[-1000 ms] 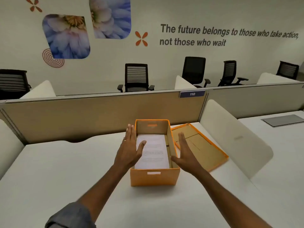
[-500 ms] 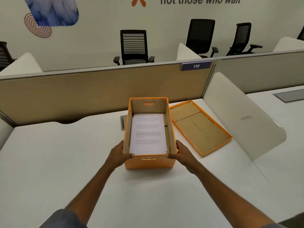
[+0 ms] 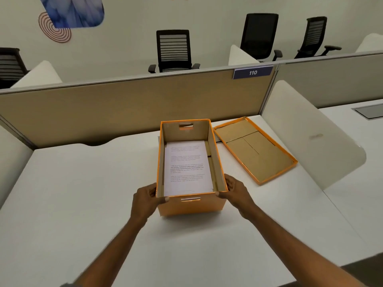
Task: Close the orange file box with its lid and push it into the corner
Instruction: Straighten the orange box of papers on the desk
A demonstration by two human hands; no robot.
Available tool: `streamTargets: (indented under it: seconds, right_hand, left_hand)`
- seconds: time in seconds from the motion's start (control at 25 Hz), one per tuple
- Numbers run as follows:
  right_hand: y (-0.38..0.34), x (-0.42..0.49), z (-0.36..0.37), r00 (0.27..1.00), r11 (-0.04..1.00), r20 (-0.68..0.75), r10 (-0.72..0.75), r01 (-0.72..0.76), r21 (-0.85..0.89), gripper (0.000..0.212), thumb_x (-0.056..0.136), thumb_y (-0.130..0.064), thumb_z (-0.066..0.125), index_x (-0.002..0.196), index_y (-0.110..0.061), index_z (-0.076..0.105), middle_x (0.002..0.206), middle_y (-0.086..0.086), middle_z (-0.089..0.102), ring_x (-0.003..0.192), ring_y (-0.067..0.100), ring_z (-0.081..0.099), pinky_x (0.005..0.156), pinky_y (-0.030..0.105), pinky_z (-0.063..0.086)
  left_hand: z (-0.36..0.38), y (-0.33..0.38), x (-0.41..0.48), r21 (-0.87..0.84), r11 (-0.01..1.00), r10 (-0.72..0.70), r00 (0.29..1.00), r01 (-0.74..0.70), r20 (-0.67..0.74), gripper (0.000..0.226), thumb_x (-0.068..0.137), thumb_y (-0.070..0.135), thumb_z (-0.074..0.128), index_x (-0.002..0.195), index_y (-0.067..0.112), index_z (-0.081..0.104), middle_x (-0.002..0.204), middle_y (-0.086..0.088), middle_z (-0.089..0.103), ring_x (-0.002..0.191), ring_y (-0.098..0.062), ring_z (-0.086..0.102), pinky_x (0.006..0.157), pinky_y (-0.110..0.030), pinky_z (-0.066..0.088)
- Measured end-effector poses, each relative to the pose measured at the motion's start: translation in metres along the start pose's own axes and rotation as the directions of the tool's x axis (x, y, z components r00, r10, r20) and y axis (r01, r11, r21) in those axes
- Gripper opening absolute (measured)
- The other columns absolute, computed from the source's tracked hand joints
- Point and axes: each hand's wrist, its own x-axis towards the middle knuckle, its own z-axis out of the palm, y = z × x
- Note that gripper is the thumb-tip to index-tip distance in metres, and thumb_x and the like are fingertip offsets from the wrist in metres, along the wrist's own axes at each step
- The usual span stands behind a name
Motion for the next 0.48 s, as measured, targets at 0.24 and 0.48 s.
streamTargets:
  seconds: [0.24, 0.48]
  right_hand:
    - [0.021, -0.06, 0.038, 1.0, 0.999, 0.017, 0.009, -0.008, -0.032, 0.066, 0.081, -0.002, 0.077, 0.139, -0.029, 0.059, 0.123, -0.007, 0.074, 0.114, 0.014, 0.07, 0.097, 0.041, 0.06]
    - [0.025, -0.077, 0.051, 0.996, 0.994, 0.087, -0.019, 0.029, -0.107, 0.065, 0.083, -0.02, 0.072, 0.141, -0.04, 0.05, 0.134, -0.016, 0.067, 0.119, 0.008, 0.066, 0.091, 0.025, 0.059]
  left_hand:
    - [-0.014, -0.044, -0.082, 0.003, 1.0, 0.023, 0.998, -0.023, -0.056, 0.055, 0.067, 0.01, 0.085, 0.088, 0.057, 0.066, 0.084, 0.025, 0.077, 0.084, 0.0, 0.073, 0.075, -0.027, 0.058]
    - [-0.008, -0.061, -0.107, 0.059, 0.998, 0.032, 0.995, -0.027, -0.096, 0.058, 0.082, 0.023, 0.077, 0.136, 0.024, 0.055, 0.124, 0.0, 0.071, 0.114, -0.026, 0.066, 0.084, -0.028, 0.054]
